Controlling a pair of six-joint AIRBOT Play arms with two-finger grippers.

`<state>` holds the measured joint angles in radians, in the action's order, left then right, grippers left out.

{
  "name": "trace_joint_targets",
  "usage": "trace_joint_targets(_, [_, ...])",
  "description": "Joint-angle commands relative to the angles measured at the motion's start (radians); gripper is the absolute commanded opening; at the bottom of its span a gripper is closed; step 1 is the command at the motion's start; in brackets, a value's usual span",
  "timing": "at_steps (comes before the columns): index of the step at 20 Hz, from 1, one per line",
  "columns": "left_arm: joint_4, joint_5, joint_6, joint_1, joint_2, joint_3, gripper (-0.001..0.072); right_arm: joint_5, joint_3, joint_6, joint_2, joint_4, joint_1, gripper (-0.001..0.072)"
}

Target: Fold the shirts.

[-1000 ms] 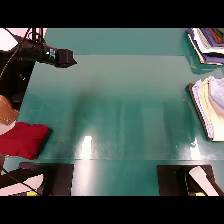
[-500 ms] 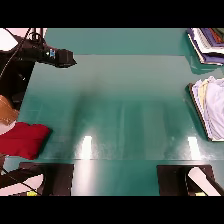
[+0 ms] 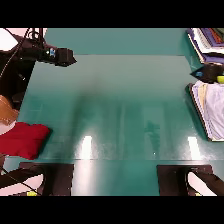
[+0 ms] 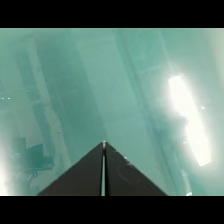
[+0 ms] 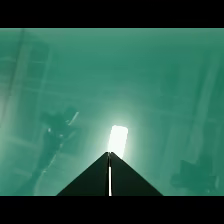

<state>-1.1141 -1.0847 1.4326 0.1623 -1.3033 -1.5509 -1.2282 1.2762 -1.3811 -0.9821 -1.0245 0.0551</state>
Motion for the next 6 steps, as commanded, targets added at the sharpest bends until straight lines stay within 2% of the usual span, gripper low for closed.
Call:
trace_joint_targets(1, [0.000, 0.004, 0.000, 0.000, -0.001, -0.001, 0.0021, 0.050, 0.003, 0.011, -0.001, 0.001, 0.139, 0.0014])
trace_joint_targets(6, [0.000, 0.004, 0.000, 0.000, -0.001, -0.001, 0.0022, 0.043, 0.003, 0.011, -0.001, 0.003, 0.158, 0.0014])
